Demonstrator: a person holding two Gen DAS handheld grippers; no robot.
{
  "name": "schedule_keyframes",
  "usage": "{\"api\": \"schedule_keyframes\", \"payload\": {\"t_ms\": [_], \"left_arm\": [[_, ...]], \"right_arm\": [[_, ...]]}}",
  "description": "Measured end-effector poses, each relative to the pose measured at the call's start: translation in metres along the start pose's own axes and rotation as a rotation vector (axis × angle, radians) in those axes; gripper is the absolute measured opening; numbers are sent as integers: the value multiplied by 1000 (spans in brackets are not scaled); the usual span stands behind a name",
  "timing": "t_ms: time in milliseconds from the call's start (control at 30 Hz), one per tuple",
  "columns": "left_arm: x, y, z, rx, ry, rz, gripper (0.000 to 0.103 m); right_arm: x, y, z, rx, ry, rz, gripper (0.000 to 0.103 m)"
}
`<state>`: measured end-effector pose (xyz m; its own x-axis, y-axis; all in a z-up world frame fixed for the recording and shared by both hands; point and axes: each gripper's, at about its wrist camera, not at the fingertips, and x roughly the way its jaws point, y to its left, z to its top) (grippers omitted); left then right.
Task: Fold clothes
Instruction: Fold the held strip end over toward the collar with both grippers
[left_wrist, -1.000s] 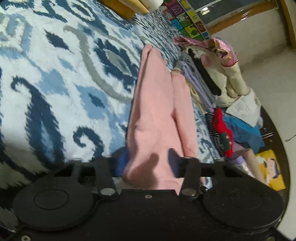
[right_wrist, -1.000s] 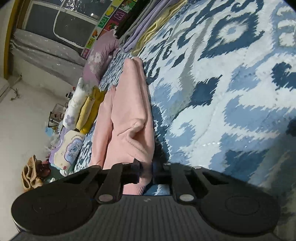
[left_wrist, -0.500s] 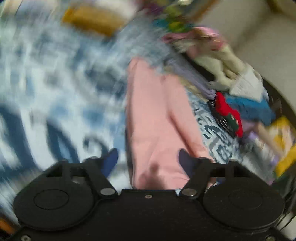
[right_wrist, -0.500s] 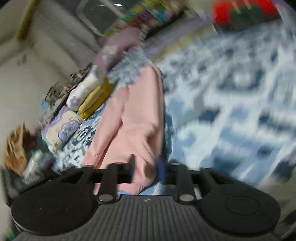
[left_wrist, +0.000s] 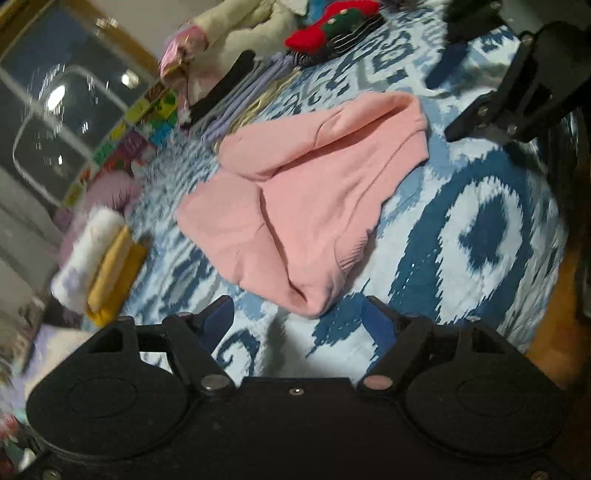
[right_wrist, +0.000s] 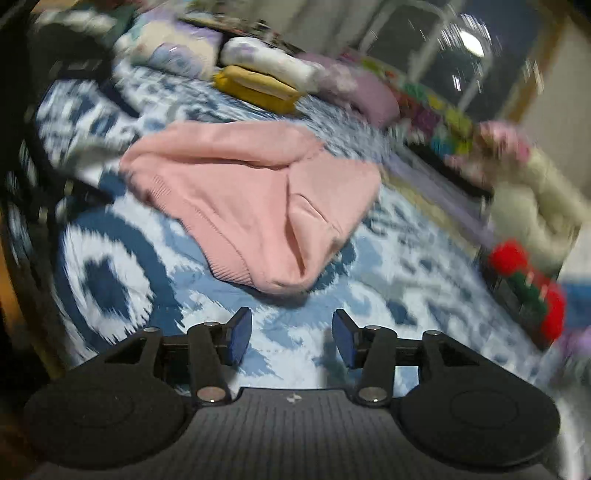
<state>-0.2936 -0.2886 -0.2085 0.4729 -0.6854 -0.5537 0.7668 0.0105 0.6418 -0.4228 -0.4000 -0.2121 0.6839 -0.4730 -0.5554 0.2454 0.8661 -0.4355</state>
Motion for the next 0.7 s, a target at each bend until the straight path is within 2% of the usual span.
{"api": "schedule_keyframes", "payload": {"t_ms": [67,133,267,333,467,533,600,700], "left_arm": [[2,-1,-3,31,-13,39,79],[4,-5,-4,61,-30,86,79],[10,-15,-7,115,-82,156,79],[7,-17,-6,133,-112,194,79],[-2,-10,-7,121,-168,259,76],[2,-4,-12,105,-157,252,74],[8,-4,-15,118,-148,232,66],[12,-6,-13,153,-172,222,63]], "right_arm": [[2,12,-1,-104,-36,-70,66],[6,19,-2,-195,-67,-128,69],[13,22,-4,-229,-106,-156,66],[13,24,-1,-248,-139,-177,60],[7,21,1,-247,-200,-230,59],[3,17,0,-236,-224,-238,60],[6,19,-4,-257,-213,-223,60],[13,22,-5,-291,-226,-212,57]]}}
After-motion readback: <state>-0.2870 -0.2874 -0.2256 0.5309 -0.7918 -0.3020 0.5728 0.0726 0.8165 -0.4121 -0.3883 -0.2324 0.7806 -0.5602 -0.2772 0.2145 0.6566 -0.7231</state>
